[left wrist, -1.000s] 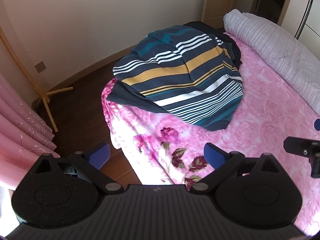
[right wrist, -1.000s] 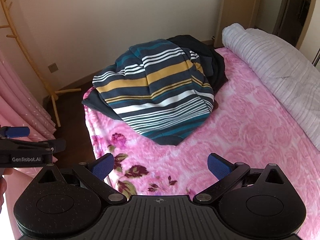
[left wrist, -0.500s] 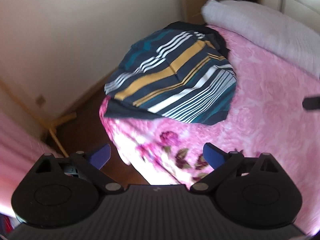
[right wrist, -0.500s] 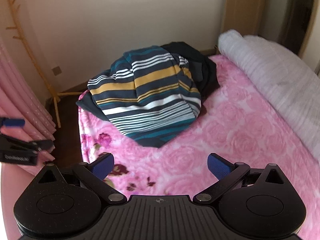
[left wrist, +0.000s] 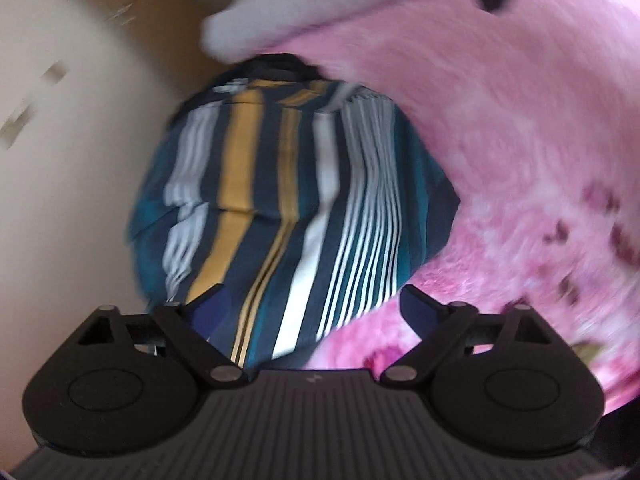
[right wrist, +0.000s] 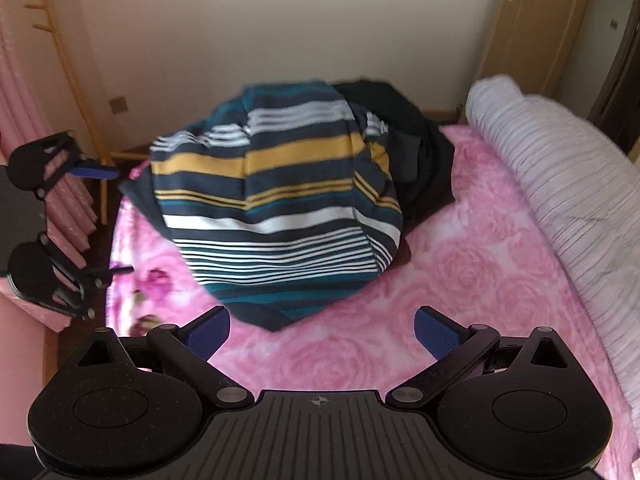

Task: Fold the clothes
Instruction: 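Grasp the striped sweater with both grippers and lift it off the bed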

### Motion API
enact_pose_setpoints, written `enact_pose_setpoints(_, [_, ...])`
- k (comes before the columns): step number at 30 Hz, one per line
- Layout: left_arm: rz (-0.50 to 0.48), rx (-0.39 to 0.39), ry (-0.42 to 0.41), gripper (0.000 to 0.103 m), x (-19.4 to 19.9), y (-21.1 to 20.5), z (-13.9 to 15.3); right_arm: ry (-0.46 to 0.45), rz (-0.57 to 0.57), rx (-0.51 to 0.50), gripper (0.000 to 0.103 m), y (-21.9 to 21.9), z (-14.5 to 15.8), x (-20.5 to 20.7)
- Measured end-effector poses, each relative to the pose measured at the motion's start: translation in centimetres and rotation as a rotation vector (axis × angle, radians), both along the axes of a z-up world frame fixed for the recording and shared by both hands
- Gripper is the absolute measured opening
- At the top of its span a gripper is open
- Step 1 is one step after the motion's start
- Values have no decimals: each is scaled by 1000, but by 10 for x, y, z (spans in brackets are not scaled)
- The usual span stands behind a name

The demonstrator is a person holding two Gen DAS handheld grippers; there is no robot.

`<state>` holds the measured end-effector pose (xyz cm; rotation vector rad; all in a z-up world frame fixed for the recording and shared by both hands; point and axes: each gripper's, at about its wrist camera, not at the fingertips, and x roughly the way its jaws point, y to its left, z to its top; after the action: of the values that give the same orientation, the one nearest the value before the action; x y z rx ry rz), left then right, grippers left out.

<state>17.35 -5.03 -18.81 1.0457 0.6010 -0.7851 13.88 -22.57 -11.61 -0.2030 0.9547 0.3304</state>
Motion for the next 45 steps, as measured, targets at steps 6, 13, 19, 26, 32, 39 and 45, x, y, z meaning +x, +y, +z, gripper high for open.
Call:
enact_pose_setpoints(6, [-187, 67, 15, 74, 50, -12, -58, 45, 37, -26, 102, 1, -65, 74])
enact_pose_setpoints(13, [-336, 32, 44, 51, 70, 3, -76, 97, 80, -55, 102, 2, -141, 161])
enact_pose_setpoints(19, [-325, 7, 63, 13, 73, 2, -61, 142, 77, -56, 54, 6, -164, 187])
enact_pose_setpoints(26, [-359, -17, 4, 8, 62, 6, -9, 139, -42, 33, 8, -21, -116, 165])
enact_pose_setpoints(32, [-331, -56, -65, 7, 8, 9, 52, 15, 5, 47, 7, -35, -41, 83])
enact_pose_setpoints(39, [-373, -112, 7, 7, -140, -14, 107, -13, -70, 80, 7, -52, -15, -69])
enact_pose_setpoints(45, [-661, -183, 232, 7, -292, -60, 130, 35, -355, 106, 7, -110, -3, -256])
